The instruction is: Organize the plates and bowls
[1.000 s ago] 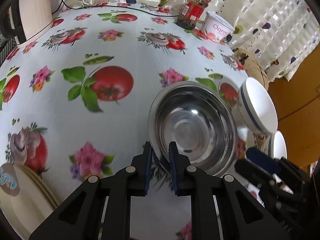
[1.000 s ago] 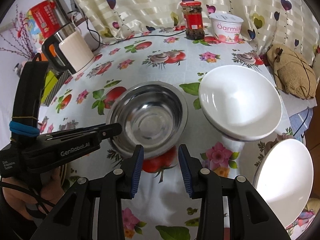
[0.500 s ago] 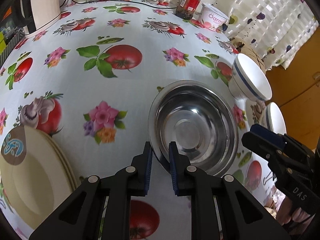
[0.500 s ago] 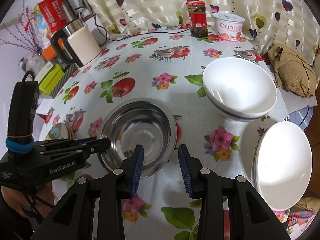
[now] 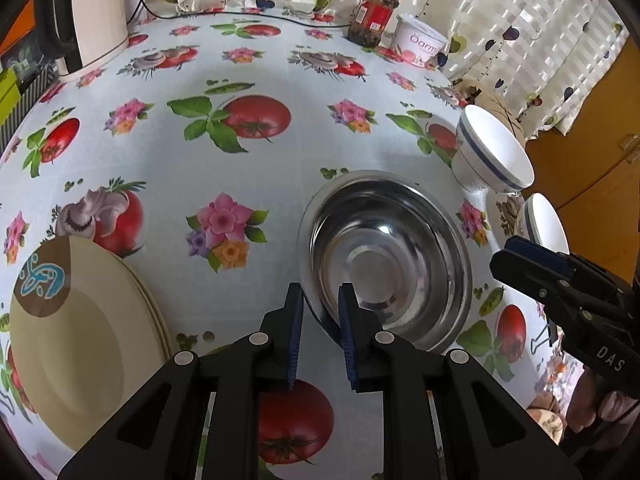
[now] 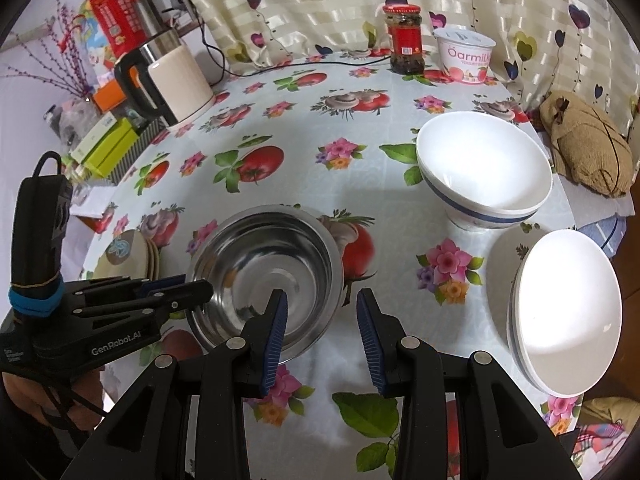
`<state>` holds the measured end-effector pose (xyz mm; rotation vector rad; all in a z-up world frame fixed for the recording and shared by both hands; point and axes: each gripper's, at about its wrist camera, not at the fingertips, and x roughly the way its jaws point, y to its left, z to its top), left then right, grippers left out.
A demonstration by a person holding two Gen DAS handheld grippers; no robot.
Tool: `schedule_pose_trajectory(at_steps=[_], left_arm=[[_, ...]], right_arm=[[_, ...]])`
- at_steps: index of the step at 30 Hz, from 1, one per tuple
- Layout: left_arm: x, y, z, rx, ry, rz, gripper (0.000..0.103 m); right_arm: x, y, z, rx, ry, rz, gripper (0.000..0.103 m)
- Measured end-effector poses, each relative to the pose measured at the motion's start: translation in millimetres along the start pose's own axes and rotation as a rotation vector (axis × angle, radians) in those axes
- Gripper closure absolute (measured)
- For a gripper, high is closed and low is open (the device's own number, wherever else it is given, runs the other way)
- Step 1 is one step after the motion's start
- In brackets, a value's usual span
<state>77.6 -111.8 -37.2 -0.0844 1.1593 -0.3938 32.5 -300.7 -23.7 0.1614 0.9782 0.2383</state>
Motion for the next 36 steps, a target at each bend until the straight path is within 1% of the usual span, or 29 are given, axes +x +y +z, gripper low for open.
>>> schedule_pose_trajectory(at_steps=[2,4,6,13,23,32,36], left_arm=[[-1,1,1,-0.005,-0.006,-0.008,0.081],[-3,2,2,-0.009,-0.020,-0.012,0.072],[-6,3,3,-0.011,-0.036,-0.015,0.070],[-20,3,9,-0.010,-0.082,0.005,0.070],[-37,-15,22,0.030,-0.133,-0.019,0.070],[-38,-29,31,0.052,-0.142,-0.039,0.070],[-36,-36,35,0.066,-0.137,-0.035,0.070]], right_arm=[[-3,0,0,-0.001,-0.007,0.000,0.067],[-5,-2,2,0.000,-0.010,0.000,0.067],[-6,-3,3,0.001,-0.012,0.001,0.066],[-14,-8,7,0.004,-0.030,-0.003,0.065],[-26,-12,13,0.002,-0.063,-0.009,0.065],[-36,-23,17,0.018,-0.090,-0.021,0.065],[-39,-28,18,0.028,-0.102,-0.028,0.065]])
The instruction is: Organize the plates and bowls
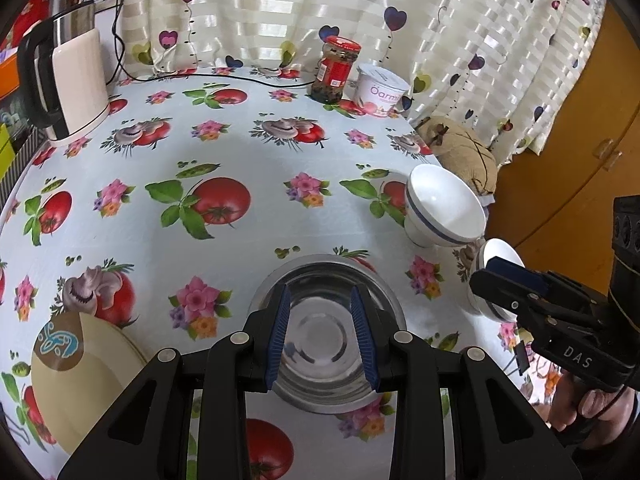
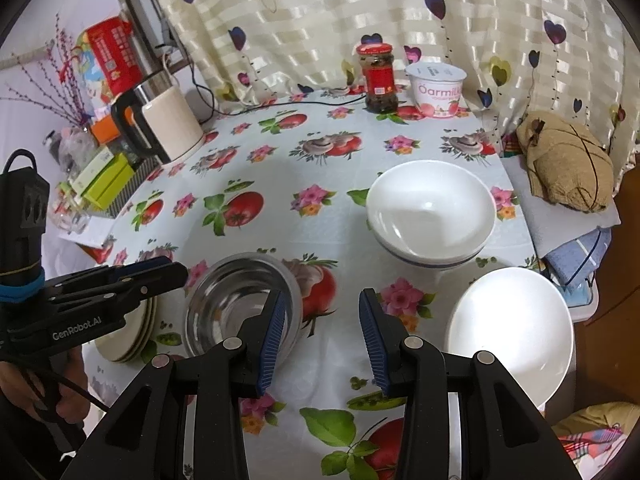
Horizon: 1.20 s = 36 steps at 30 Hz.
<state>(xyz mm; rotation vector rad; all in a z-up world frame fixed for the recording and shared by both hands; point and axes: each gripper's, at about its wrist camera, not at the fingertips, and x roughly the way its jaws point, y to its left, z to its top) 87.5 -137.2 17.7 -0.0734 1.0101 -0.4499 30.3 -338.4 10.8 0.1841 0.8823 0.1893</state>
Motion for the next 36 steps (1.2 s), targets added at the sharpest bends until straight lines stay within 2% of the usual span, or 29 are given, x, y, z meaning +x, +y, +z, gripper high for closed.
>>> schedule_pose_trajectory(at_steps=[24,36], left_arm=[[25,-40,27,0.047,0.010,-0.055,0.070],[46,-54,43,0.042,0.017,-0.070,0.070]], right_arm=[[-8,-46,12,0.073,-0.037,-0.069,0.065],[-2,-68,17,0.103,-0.035,-0.101,0.069]])
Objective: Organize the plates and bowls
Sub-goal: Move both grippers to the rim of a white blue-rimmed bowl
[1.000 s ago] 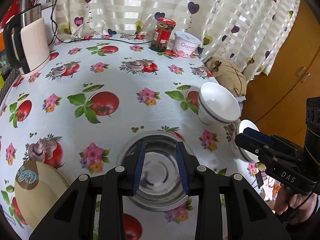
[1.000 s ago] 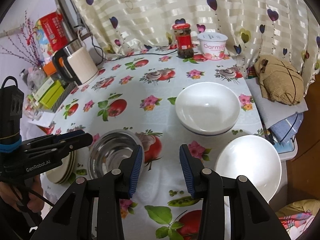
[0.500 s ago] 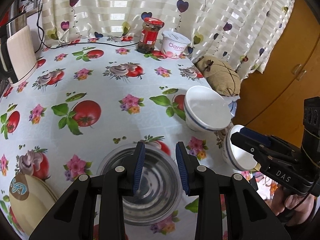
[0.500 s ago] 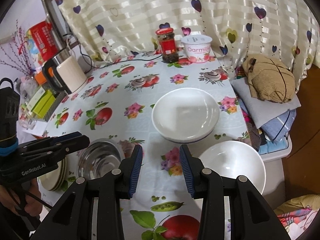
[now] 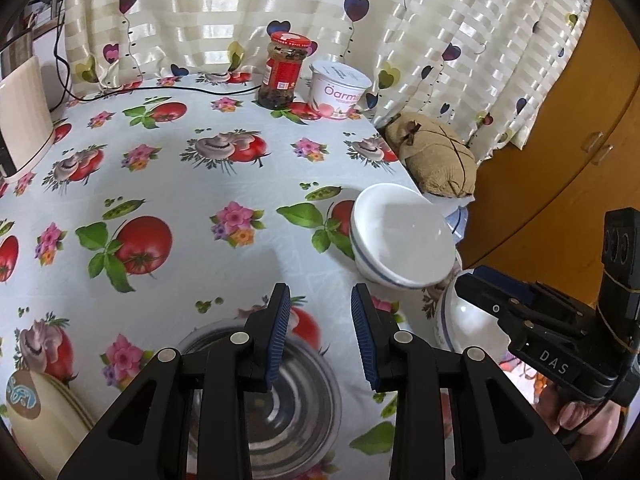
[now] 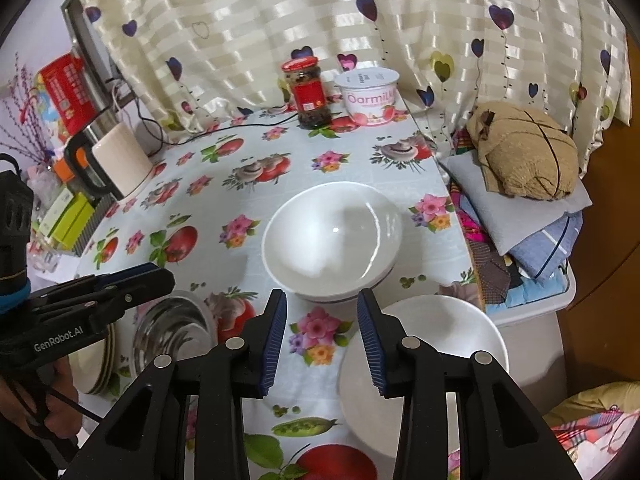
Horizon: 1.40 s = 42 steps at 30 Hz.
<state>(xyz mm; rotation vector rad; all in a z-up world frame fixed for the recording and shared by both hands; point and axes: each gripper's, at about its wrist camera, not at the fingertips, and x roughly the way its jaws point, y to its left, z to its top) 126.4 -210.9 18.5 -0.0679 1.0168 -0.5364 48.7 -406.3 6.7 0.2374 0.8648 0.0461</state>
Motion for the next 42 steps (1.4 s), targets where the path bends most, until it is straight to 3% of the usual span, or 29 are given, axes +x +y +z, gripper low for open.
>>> schedule_pose_trajectory(at_steps=[35,42], left_arm=[[74,-20,30,-0.008,0.069,-0.070,0.070],[78,-23,30,0.009,0.070,-0.079,0.084]], right_arm=[[48,-42,26,0.061,0.055,-0.051,0.081],[53,-42,27,0.061,0.061,-0.047,0.083]])
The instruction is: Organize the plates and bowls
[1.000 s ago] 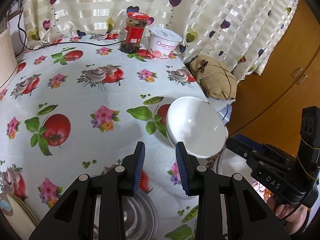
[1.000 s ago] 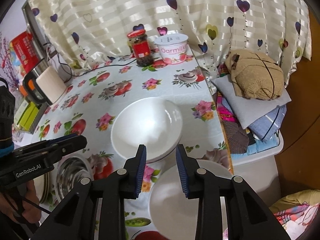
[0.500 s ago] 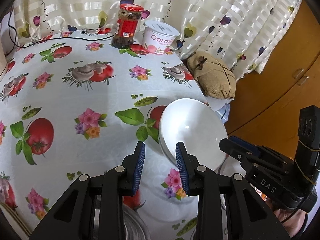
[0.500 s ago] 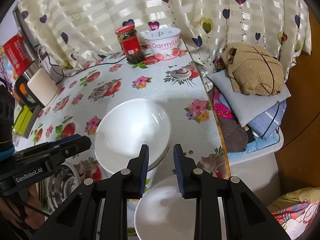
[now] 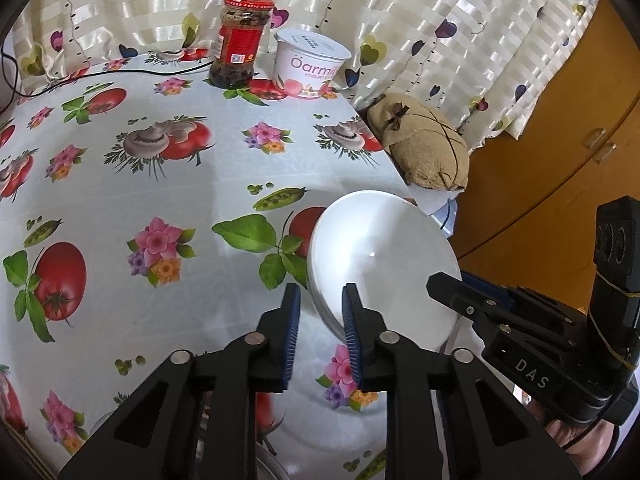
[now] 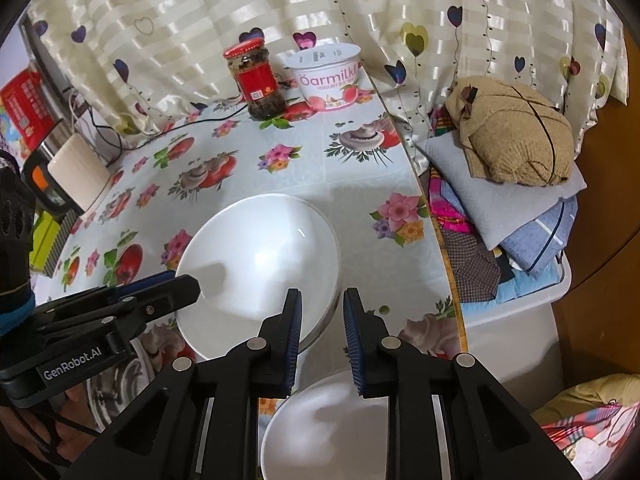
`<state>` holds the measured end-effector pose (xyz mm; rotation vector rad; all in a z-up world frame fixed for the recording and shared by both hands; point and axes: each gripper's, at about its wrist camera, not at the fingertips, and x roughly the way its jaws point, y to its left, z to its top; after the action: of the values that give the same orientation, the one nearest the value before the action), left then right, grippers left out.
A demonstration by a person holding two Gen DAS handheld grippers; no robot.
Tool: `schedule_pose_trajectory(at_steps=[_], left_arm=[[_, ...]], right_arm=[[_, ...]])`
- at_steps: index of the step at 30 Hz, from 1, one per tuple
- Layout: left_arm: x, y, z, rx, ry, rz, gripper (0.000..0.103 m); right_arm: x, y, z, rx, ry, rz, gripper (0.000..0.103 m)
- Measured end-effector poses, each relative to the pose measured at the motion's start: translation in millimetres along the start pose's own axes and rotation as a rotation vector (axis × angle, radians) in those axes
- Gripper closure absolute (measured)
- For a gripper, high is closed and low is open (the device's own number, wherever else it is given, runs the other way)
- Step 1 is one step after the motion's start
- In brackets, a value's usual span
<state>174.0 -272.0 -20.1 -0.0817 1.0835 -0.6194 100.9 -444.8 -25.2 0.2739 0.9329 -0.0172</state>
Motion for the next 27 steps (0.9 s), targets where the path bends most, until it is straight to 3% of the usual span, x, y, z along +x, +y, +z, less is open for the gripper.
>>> schedule_pose_trajectory(at_steps=[27], left_arm=[[-4.5,-0.3,3.3,-0.002,-0.015,-0.007,0.086]], right_arm=[[-4.3,3.1,5.7,-0.004,-0.020,-0.003,0.084]])
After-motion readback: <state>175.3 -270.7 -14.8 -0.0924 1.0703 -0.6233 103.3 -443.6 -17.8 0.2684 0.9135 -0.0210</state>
